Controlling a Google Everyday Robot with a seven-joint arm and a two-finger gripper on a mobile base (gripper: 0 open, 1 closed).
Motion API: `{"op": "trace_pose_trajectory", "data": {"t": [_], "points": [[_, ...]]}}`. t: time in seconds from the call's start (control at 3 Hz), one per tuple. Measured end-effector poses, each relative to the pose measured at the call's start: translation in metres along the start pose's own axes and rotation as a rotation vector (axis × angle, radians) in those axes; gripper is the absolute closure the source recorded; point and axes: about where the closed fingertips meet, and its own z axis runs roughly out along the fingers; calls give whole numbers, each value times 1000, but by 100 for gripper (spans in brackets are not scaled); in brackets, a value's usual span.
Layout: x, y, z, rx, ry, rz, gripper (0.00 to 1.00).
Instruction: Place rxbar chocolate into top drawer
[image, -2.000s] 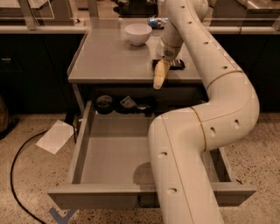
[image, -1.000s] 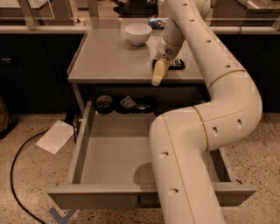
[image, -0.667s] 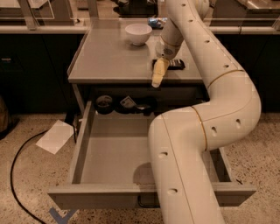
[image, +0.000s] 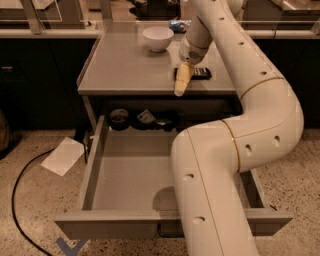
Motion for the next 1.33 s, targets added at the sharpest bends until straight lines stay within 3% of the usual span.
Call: {"op": "trace_pose_trajectory", "data": {"t": [0.33, 1.33], "points": [[0, 0, 0, 0, 0, 0, 19], [0, 0, 0, 0, 0, 0, 88]]}}
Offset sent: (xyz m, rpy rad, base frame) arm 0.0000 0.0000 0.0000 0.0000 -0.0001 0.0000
